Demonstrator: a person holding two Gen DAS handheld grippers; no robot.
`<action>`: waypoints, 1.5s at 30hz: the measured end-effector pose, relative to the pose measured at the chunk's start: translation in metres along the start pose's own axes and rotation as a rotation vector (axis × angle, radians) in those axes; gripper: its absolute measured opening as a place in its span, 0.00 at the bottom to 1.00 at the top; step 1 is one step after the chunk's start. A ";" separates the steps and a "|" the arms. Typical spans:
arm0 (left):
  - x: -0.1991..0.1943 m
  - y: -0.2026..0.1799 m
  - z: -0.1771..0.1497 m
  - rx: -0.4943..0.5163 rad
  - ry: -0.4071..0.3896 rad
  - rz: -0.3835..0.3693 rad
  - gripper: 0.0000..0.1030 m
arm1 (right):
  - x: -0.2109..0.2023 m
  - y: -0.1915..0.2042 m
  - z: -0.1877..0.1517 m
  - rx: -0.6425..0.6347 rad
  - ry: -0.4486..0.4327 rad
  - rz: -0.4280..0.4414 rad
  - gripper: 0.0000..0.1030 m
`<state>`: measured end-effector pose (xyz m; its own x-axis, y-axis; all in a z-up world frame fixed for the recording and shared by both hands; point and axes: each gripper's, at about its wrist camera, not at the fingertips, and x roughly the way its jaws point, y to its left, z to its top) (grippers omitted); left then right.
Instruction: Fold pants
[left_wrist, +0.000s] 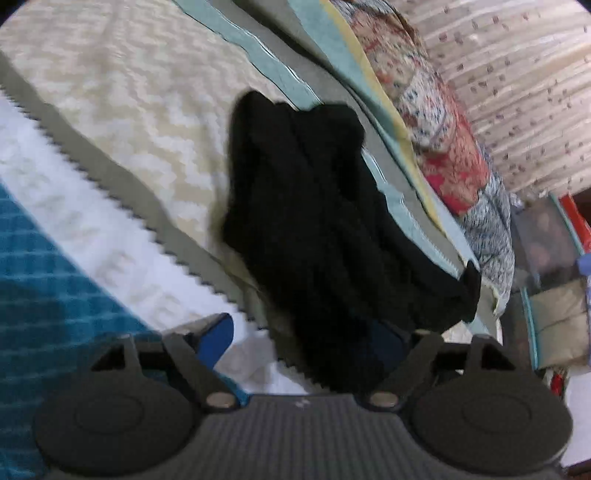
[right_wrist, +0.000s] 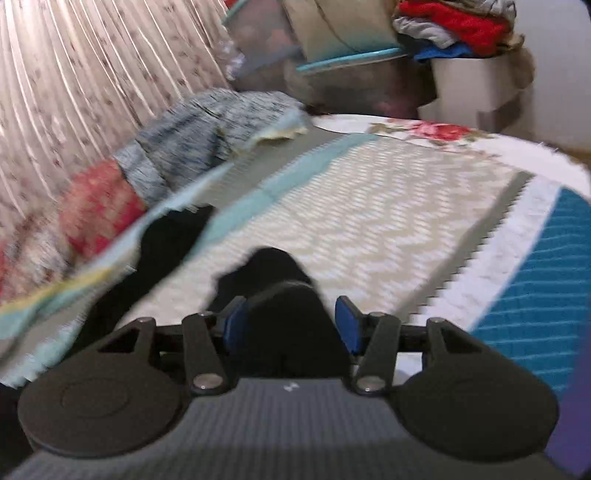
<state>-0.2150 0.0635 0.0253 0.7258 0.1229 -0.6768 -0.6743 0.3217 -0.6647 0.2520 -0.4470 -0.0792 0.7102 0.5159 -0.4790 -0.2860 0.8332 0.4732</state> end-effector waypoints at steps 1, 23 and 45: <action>0.006 -0.005 0.002 0.004 0.004 -0.008 0.77 | 0.000 0.003 0.002 -0.028 0.004 0.000 0.55; -0.135 0.026 0.043 -0.067 -0.230 0.050 0.14 | -0.001 0.024 0.069 0.097 -0.096 0.182 0.07; -0.081 0.045 0.032 -0.055 -0.156 0.131 0.20 | -0.074 0.006 -0.034 0.140 -0.229 -0.124 0.45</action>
<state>-0.2999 0.0979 0.0602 0.6410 0.3059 -0.7040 -0.7675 0.2425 -0.5934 0.1755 -0.4738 -0.0664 0.8655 0.3401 -0.3678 -0.1076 0.8433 0.5265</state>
